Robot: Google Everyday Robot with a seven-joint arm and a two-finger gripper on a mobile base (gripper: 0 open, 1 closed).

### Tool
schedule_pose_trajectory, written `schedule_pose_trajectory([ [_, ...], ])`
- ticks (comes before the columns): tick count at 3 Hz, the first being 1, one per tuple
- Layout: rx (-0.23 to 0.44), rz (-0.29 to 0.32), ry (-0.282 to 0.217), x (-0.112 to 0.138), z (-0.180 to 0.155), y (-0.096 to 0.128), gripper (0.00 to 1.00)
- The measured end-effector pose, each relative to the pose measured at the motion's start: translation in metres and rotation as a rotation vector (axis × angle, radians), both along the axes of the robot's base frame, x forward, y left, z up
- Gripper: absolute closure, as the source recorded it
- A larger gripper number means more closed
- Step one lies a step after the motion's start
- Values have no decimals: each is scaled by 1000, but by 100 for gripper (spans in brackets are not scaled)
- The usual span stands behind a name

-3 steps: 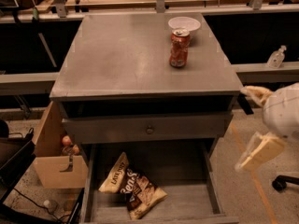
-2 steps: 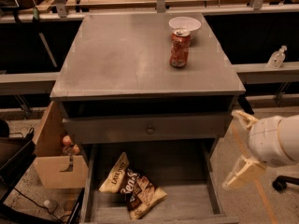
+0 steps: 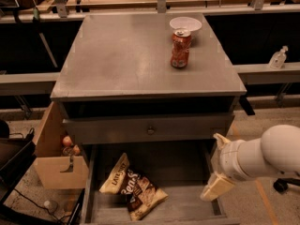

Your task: Pick brown chip bag from middle drawer and place on counter

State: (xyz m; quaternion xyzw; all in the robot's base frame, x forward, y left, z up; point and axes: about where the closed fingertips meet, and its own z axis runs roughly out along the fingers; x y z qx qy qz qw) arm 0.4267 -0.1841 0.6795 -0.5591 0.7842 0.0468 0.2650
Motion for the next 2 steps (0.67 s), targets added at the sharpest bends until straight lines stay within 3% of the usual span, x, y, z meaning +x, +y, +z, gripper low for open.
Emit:
schedule_pose_trajectory([
  [1, -3, -15, 7, 3, 1, 4, 0],
  [2, 7, 7, 13, 9, -5, 20, 0],
])
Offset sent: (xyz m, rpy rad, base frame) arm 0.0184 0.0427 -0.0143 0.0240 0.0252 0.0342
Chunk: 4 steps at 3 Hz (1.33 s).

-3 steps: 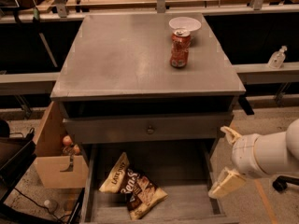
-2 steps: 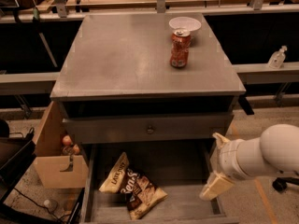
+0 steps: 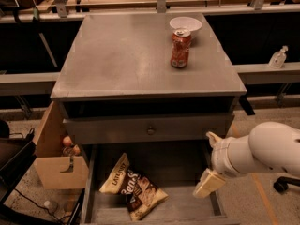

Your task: Pick brown chip bag from middle drawer and place on counter

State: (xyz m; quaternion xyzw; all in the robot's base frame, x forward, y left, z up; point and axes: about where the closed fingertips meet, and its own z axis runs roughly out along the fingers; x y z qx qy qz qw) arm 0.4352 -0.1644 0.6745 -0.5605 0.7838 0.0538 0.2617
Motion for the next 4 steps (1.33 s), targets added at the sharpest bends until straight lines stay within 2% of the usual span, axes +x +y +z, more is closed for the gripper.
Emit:
schedule_pose_trajectory([
  [1, 92, 31, 39, 10, -33, 53, 0],
  [2, 247, 14, 80, 29, -77, 112, 0],
  [3, 367, -15, 135, 48, -113, 159, 0],
  [4, 382, -36, 203, 52, -156, 191, 0],
])
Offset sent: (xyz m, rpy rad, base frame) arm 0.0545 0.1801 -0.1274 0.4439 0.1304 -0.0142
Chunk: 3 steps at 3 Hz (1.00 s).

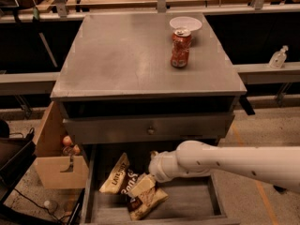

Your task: Pick brown chip bag from middle drawer and place on counter

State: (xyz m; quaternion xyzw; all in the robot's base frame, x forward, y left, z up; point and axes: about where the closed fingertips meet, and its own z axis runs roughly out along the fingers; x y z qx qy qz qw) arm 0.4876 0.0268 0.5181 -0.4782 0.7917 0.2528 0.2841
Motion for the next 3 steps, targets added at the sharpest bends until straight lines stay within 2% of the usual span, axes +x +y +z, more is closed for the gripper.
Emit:
schedule_pose_trajectory([
  [1, -44, 6, 79, -11, -51, 30, 0],
  [2, -102, 19, 123, -31, -93, 63, 0],
  [3, -114, 60, 112, -47, -120, 95, 18],
])
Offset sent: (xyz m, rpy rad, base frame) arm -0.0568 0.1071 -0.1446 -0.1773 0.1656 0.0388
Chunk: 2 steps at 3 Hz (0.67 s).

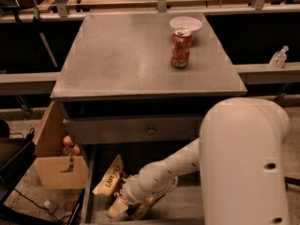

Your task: Pick brown chip bag from middle drawer and place on counter

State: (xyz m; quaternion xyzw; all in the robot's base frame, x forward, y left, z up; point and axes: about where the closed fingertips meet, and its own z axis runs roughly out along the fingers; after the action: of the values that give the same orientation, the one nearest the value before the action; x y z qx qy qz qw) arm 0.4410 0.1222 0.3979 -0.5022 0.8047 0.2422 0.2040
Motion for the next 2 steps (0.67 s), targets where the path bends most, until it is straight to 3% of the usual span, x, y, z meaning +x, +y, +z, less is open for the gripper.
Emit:
schedule_pose_trajectory([
  [2, 0, 4, -1, -1, -2, 3, 65],
])
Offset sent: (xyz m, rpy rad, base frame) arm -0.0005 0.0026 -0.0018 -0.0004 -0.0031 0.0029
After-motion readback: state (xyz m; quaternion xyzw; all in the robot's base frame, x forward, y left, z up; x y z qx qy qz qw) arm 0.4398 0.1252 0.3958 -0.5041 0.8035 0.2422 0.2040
